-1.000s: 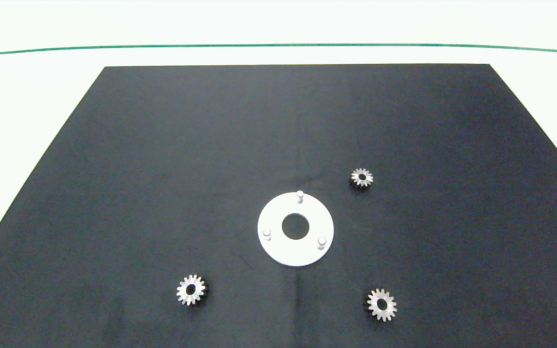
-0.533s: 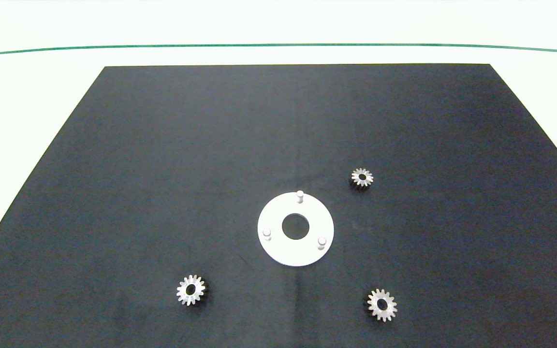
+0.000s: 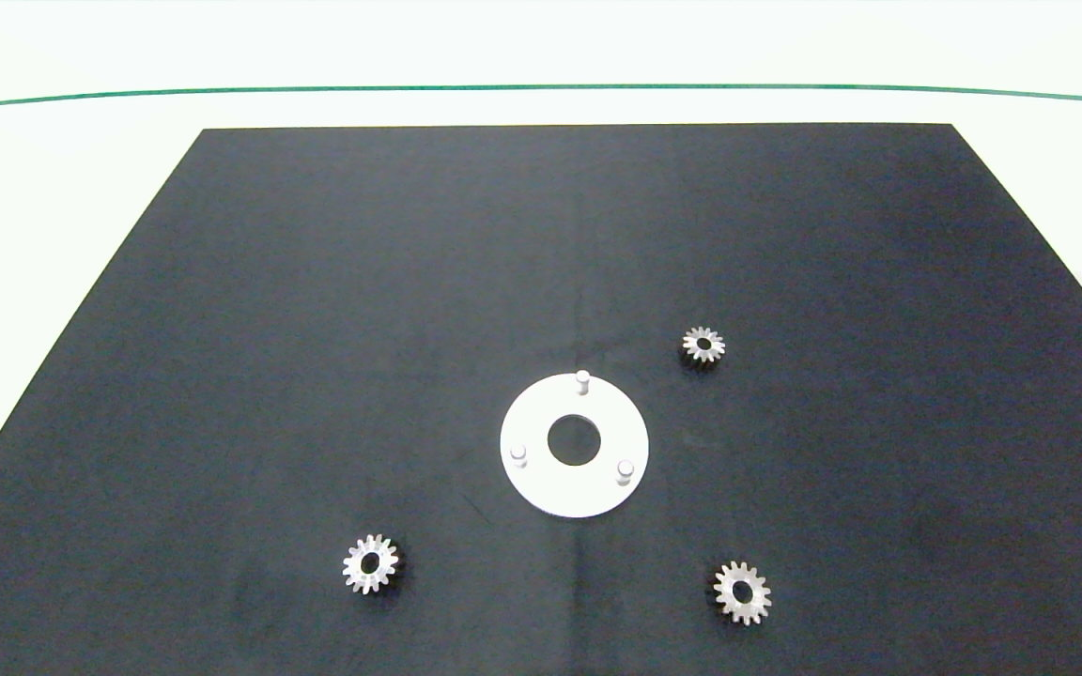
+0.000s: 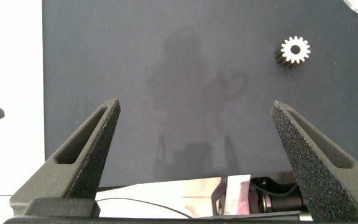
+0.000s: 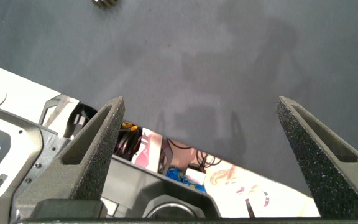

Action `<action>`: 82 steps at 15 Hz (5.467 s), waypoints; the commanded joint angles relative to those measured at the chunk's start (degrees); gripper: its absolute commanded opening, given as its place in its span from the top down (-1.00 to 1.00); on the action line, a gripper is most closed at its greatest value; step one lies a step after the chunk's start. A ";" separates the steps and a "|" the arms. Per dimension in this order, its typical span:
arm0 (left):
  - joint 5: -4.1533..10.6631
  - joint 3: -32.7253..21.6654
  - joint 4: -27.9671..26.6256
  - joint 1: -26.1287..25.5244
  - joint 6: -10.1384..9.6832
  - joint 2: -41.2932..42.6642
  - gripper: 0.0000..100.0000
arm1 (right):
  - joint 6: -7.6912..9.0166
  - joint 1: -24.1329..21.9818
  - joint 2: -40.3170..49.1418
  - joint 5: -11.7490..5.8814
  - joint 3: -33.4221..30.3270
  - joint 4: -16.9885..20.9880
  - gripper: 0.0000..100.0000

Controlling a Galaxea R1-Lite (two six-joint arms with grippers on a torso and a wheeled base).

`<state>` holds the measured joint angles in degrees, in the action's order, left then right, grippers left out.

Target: Install three planetary gears onto the carrier pins

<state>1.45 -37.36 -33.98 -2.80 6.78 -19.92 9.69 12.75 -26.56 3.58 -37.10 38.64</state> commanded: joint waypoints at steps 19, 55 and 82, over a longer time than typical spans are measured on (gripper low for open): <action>0.04 0.01 -0.13 0.26 -0.19 -2.93 -1.00 | 1.03 17.13 -25.12 -4.38 -6.41 -2.96 -1.00; -0.40 0.10 1.63 0.17 -0.45 -3.99 -1.00 | -1.25 34.97 -50.78 -16.33 5.63 -38.73 -1.00; -0.57 0.27 3.21 -0.10 -0.45 -4.78 -1.00 | -2.22 34.80 -61.94 -17.12 2.55 -48.14 -0.85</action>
<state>0.84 -37.10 -30.62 -2.89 6.30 -24.61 7.39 47.57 -88.09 -13.45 -34.28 -9.40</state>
